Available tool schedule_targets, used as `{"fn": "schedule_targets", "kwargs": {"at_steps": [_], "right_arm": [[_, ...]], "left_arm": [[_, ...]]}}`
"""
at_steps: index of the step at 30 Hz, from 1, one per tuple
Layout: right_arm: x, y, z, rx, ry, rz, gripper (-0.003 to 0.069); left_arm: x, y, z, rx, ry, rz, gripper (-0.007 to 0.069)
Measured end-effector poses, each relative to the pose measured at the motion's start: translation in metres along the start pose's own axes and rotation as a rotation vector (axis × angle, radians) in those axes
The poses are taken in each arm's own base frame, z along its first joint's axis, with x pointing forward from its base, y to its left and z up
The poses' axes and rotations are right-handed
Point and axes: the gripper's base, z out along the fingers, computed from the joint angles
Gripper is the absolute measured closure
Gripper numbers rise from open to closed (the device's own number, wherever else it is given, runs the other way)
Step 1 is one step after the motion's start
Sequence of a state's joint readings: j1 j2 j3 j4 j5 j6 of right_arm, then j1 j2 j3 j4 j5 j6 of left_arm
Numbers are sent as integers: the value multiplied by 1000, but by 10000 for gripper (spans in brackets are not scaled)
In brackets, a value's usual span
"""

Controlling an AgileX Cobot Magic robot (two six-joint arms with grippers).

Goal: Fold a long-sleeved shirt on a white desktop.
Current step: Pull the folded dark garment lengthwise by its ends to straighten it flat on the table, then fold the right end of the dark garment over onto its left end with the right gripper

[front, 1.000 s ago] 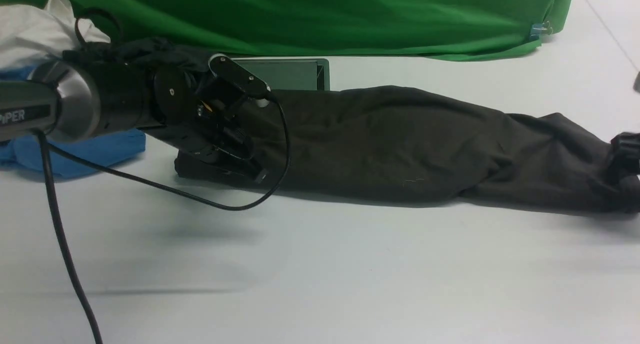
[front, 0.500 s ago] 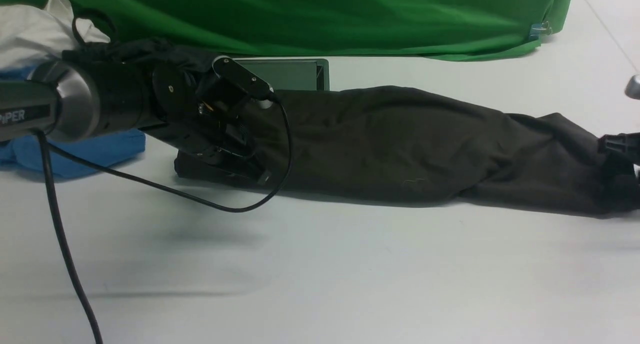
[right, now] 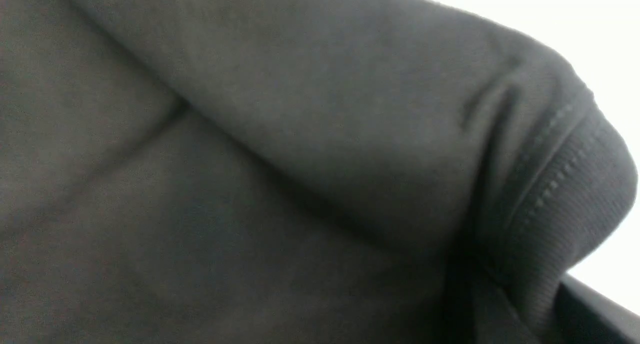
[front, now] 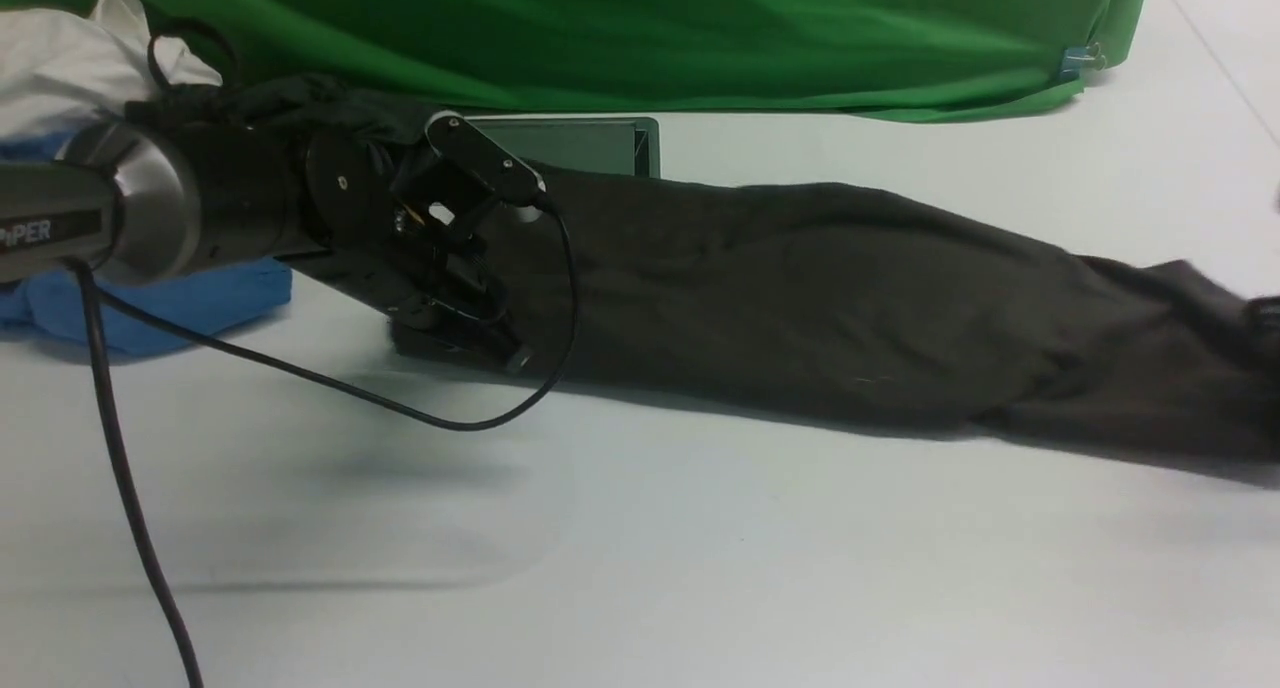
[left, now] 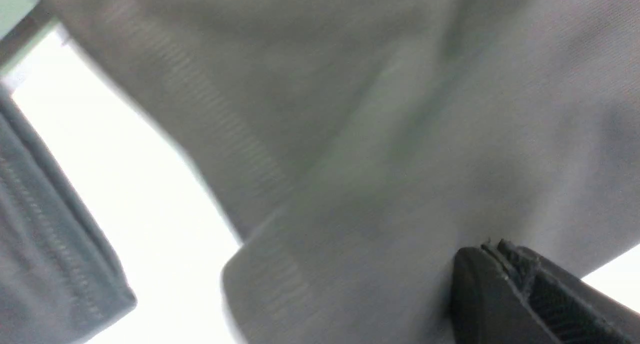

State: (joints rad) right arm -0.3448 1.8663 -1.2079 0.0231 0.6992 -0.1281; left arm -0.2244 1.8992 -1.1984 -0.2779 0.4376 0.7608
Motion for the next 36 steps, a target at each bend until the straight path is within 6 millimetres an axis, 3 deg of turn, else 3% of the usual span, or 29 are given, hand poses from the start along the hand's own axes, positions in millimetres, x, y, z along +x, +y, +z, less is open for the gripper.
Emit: {"fn": "schedule_targets", "kwargs": {"at_steps": [6,11,17,18,20,23,24,28,35,36], "right_arm": [[2,-7,-8,14,2,-24,551],[5,-23,-25,40,-17,8,551],[6,-40,-65,74,-101,82,551],[4,-38,-80,63,-124,94,551],[2,-33,-95,41,-142,101,551],[0,-13,-125,-18,-195,84,551],[-1,-10,-127,-24,-198,73,551],[-7,46,-158,-203,-289,-32,551],[-26,144,-183,-487,-376,-193,551],[-27,149,-185,-497,-381,-204,551]], "left_arm": [[7,-2,15,24,40,-5,607],[6,-3,8,37,47,-3,607],[-16,1,-42,-17,-65,13,607],[-28,4,-68,-48,-137,11,606],[-38,5,-93,-74,-206,6,606],[-50,4,-142,-120,-331,1,606],[-50,4,-144,-123,-337,1,606],[-53,-2,-190,-168,-443,7,606],[-52,-7,-218,-196,-504,20,606],[-52,-7,-219,-197,-505,21,606]]}}
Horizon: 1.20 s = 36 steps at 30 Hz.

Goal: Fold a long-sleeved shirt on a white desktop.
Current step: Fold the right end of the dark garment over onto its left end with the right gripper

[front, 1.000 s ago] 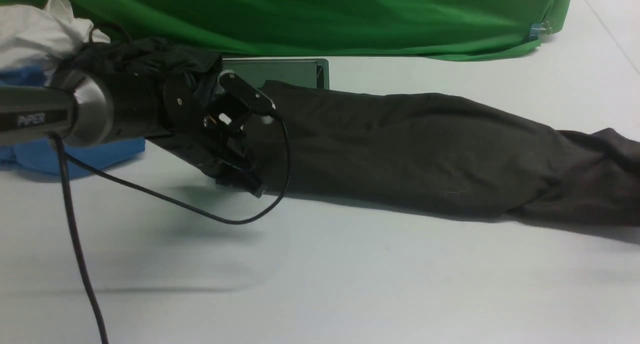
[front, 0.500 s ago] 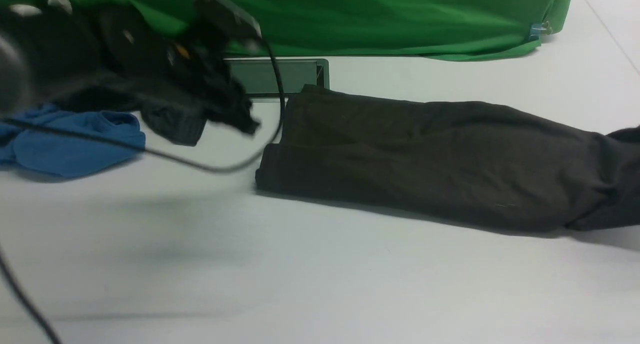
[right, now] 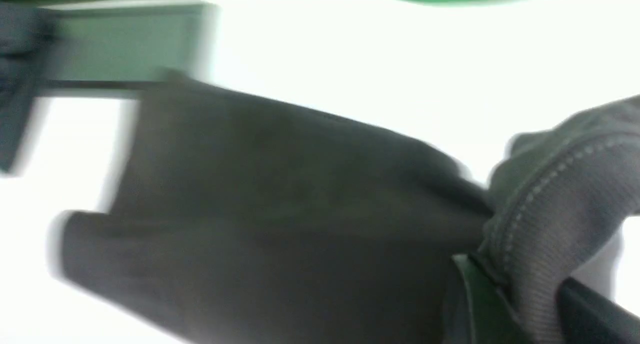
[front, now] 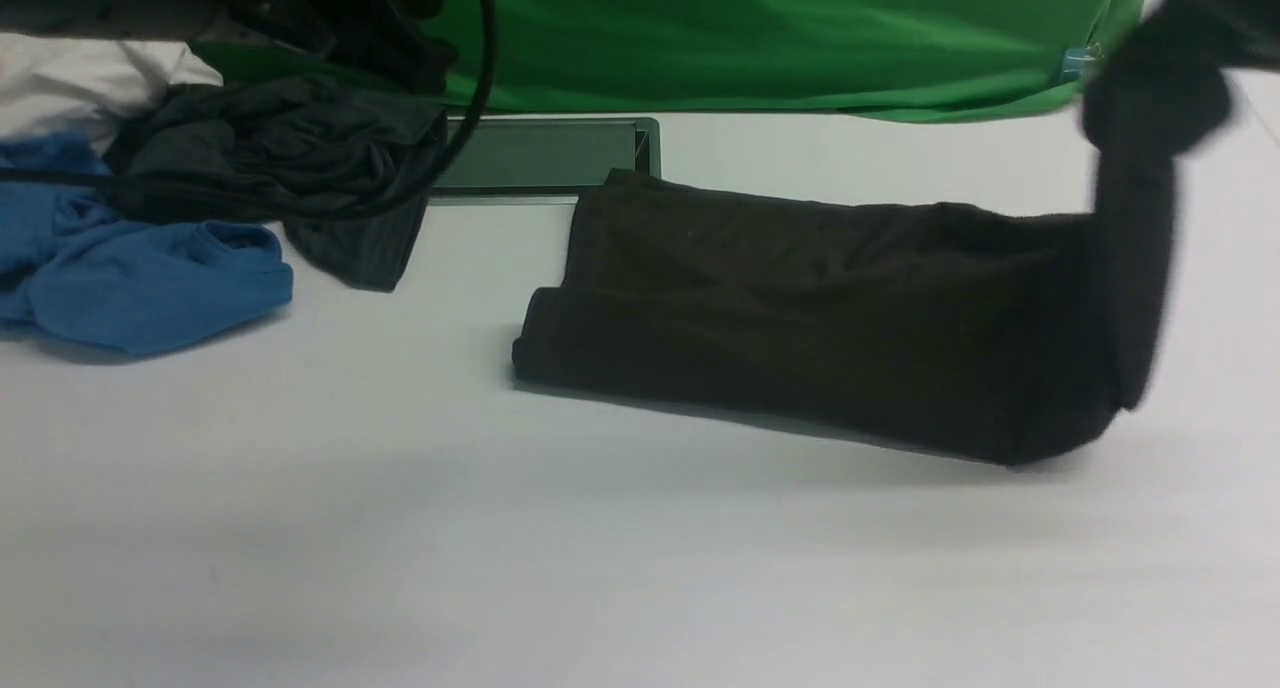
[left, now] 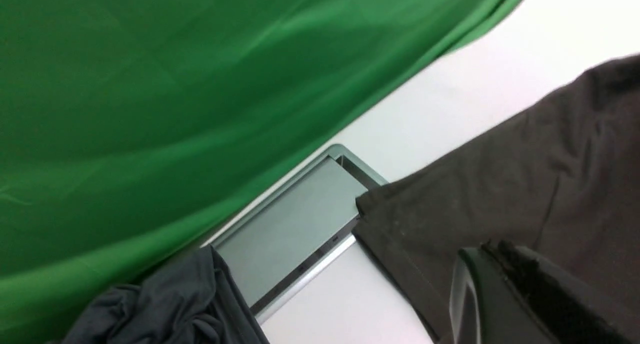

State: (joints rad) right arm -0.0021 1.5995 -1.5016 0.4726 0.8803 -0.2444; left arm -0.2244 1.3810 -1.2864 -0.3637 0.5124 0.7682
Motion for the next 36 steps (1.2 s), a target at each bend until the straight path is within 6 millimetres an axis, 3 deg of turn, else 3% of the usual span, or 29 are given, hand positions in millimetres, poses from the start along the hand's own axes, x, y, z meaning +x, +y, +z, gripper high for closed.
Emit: {"fn": "schedule_targets", "kwargs": {"at_steps": [1,2,6,7,12,18,26,29,31,33,35,36], "right_arm": [[-7,19,14,-58,7,-27,551],[-9,22,15,-66,2,-32,551],[-21,60,55,-190,38,-62,551],[-20,62,55,-195,41,-63,551],[-21,99,100,-287,101,-108,551],[-13,126,141,-336,164,-150,551],[3,142,185,-361,217,-147,546],[9,144,195,-362,236,-100,493],[10,145,197,-363,243,-80,419],[10,147,197,-375,245,-53,216],[9,148,194,-380,245,-49,151],[6,148,185,-388,251,-59,78]], "left_arm": [[-1,0,-3,-3,-7,1,606],[-1,0,-3,-3,-7,1,606],[-1,0,-4,1,-5,1,606],[-1,0,-4,1,-5,1,606],[-1,0,-4,1,-4,1,606],[-1,0,-4,2,-4,1,606],[-1,-1,-4,4,-2,1,606],[-1,-1,-4,4,-2,2,606],[-1,-1,-4,4,-2,2,606],[-1,-1,-4,4,-2,2,606],[-1,-1,-4,4,-2,2,606],[-1,-1,-4,4,-2,2,606]]}}
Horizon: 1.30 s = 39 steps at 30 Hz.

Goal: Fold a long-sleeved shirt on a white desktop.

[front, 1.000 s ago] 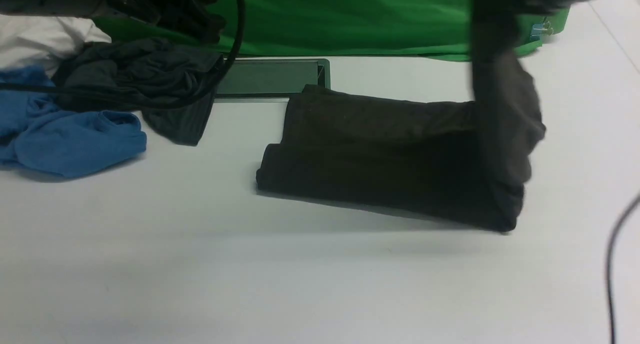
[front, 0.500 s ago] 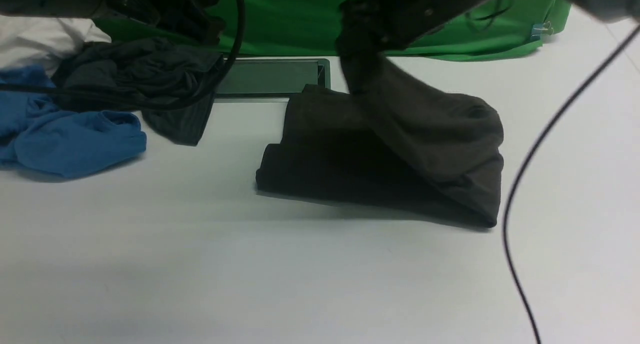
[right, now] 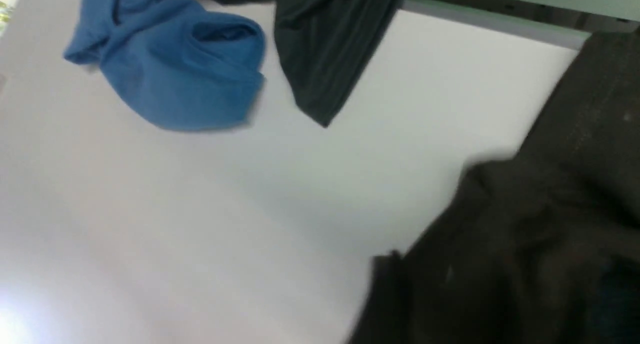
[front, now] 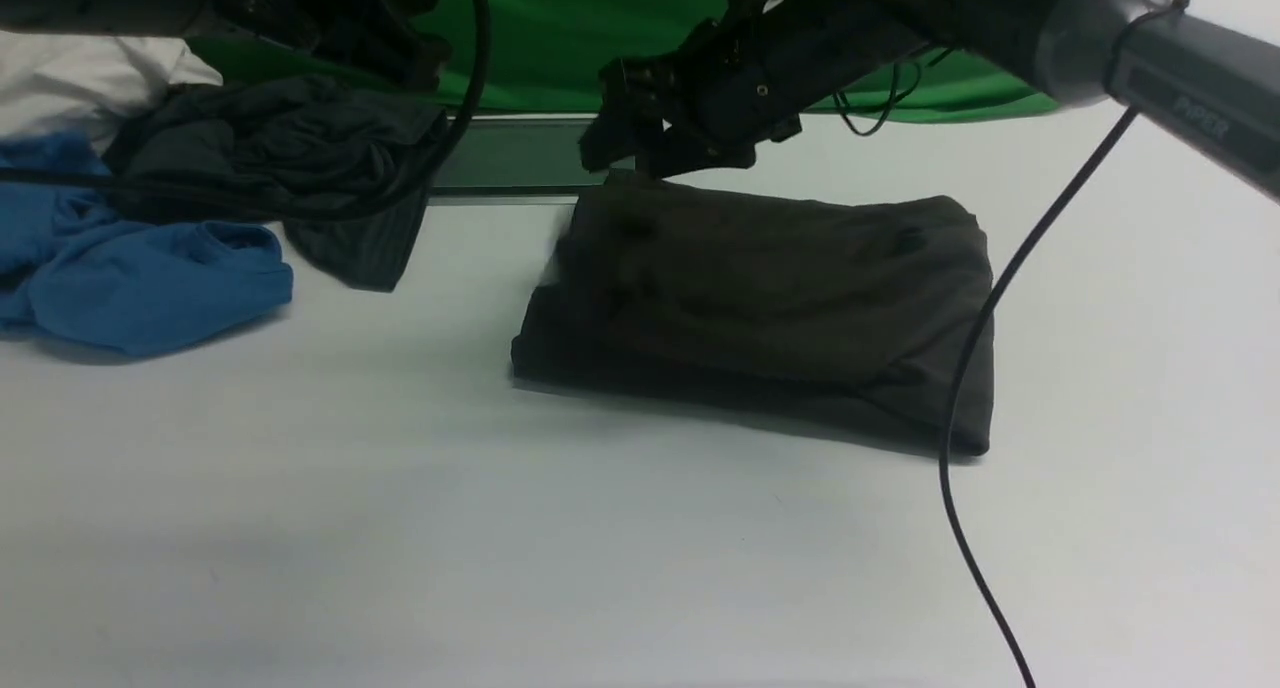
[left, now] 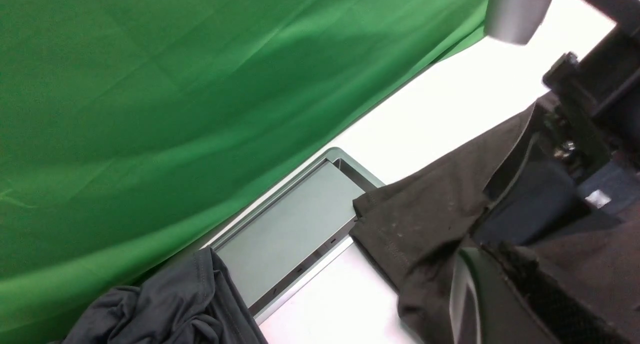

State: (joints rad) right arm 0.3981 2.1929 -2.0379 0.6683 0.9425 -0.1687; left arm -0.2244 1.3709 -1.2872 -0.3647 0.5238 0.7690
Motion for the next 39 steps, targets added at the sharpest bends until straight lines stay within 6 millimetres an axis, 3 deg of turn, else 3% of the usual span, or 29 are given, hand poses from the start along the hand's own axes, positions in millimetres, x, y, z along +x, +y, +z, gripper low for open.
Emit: {"fn": "schedule_targets", "kwargs": {"at_steps": [3,6,7,9,12,14,18,19,21,24,26,27,28,32,39], "right_arm": [[-1,4,-27,7,40,-53,90],[-3,0,-75,137,67,-147,244],[-3,-1,-78,150,69,-152,256],[-4,-14,-115,320,72,-164,404],[1,-36,-139,489,78,-137,496],[16,-56,-145,561,130,-77,526],[37,-87,-129,583,195,-10,534],[47,-106,-111,590,196,4,534],[54,-121,-93,593,200,14,535],[59,-140,-71,595,197,13,544],[61,-161,-46,601,167,-22,551],[62,-163,-43,601,171,-24,551],[65,-174,-30,602,172,-49,552],[58,-184,-16,599,157,-84,552],[37,-188,-5,586,120,-133,552]], "left_arm": [[0,0,0,1,1,0,606],[1,0,3,4,7,-2,606],[1,0,3,5,8,-4,606],[5,-1,13,26,19,-34,606],[11,-5,29,69,41,-79,606],[16,-13,46,120,69,-79,606],[24,-35,76,211,106,-52,606],[33,-51,100,251,131,-12,606],[39,-61,118,255,141,12,606],[58,-71,148,253,185,19,606],[85,-76,176,250,252,48,606],[87,-76,178,248,256,52,606],[103,-79,191,248,301,77,606],[133,-81,210,238,399,40,606],[133,-76,207,212,453,-11,606]]}}
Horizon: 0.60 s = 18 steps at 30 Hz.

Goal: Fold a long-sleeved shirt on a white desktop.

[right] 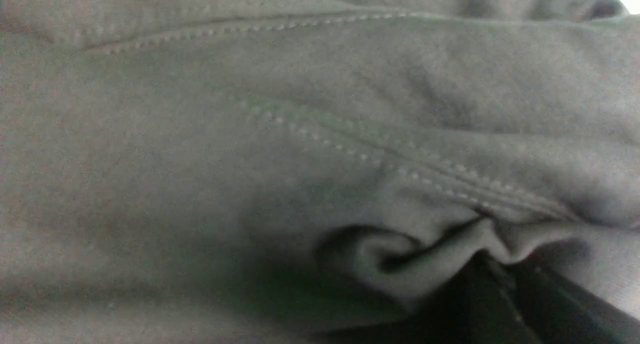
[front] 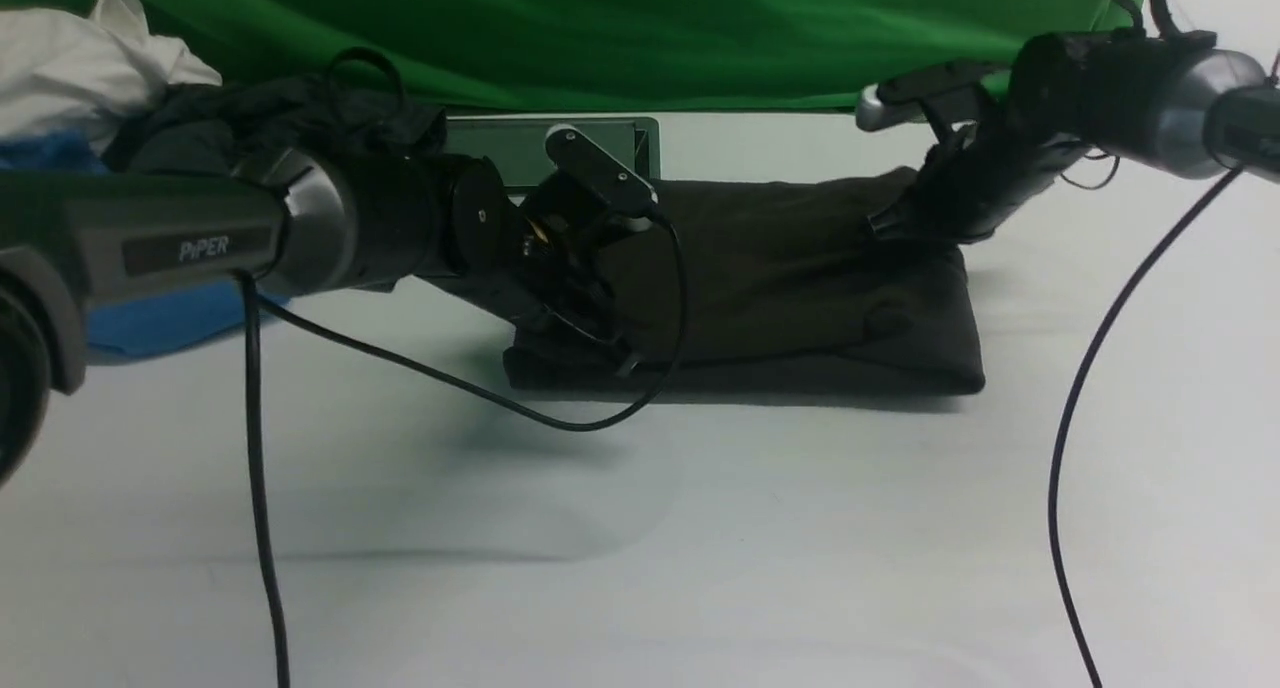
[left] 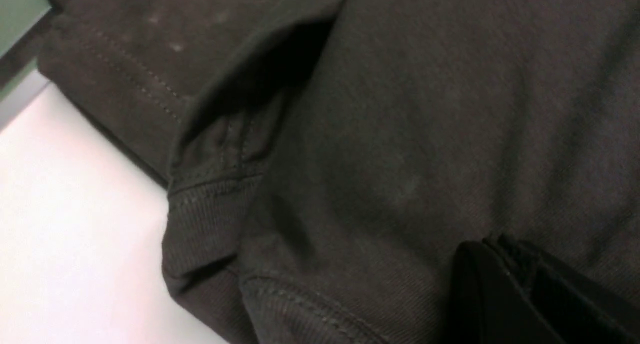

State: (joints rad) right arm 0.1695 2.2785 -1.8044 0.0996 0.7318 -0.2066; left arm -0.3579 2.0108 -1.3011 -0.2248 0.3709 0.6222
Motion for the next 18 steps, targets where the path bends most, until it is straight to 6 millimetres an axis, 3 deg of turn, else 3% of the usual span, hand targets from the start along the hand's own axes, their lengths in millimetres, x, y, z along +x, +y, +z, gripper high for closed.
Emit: {"fn": "schedule_targets", "kwargs": {"at_steps": [3,6,7,10,11,12,15,18], "right_arm": [[-3,0,-4,-6,18,-2,552],[-9,1,-30,-6,44,-16,552],[-10,1,-33,-6,46,-18,552],[-19,3,-95,2,-15,-23,552],[-20,5,-124,8,-56,-24,552],[-20,6,-129,8,-61,-25,552],[-6,11,-185,20,-121,-33,552],[17,16,-217,22,-136,-23,552]], "left_arm": [[-2,1,-8,-4,1,11,606],[-13,3,-48,-24,-37,14,606],[-14,4,-52,-28,-43,13,606],[-36,7,-132,-100,-218,-23,606],[-38,5,-164,-131,-294,-29,606],[-38,5,-169,-138,-308,-28,606],[-22,-8,-245,-216,-499,-47,606],[7,-25,-287,-256,-605,-60,606]]}}
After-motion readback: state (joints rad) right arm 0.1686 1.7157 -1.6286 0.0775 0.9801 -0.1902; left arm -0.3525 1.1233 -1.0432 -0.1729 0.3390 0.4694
